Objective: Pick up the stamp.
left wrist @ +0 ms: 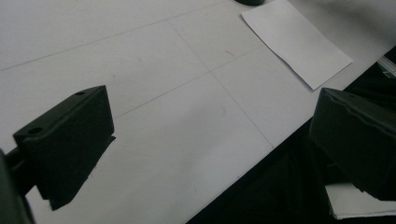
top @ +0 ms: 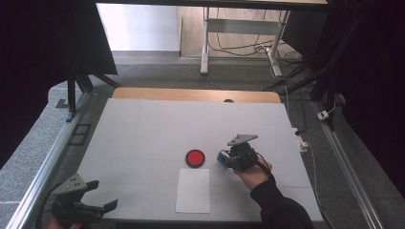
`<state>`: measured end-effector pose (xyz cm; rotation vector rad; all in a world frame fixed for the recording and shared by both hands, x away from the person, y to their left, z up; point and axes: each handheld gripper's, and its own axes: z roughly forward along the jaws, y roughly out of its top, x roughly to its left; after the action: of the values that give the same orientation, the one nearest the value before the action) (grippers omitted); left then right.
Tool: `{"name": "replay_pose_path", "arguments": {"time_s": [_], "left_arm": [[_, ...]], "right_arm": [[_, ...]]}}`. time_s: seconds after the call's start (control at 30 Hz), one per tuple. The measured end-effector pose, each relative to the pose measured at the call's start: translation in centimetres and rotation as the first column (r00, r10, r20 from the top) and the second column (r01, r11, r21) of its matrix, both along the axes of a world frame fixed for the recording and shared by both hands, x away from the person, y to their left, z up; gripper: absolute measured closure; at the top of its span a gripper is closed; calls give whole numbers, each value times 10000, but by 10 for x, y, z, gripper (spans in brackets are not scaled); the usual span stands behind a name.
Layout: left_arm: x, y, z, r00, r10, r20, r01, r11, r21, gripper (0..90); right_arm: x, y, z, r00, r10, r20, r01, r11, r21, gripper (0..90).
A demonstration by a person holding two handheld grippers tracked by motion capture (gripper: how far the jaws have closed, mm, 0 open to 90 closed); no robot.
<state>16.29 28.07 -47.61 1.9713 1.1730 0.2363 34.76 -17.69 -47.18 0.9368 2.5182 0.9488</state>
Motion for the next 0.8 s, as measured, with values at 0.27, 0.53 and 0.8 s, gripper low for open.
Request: {"name": "replay_pose_path", "arguments": {"time_s": [0.27,0.53,0.8], "left_arm": [[0,0,0,10000,-9,28,9,10000,-10,0],[0,1,0,10000,-67,16,67,9999,-94,0],[0,1,0,10000,-96,25,96,9999,-119,0]], "right_arm": [[-5,-1,9,9998,162,68,-165,9991,379,709],[-11,-4,22,9993,322,211,-341,9945,992,709],[-18,-8,34,9985,446,310,-487,9874,1506,709]]}}
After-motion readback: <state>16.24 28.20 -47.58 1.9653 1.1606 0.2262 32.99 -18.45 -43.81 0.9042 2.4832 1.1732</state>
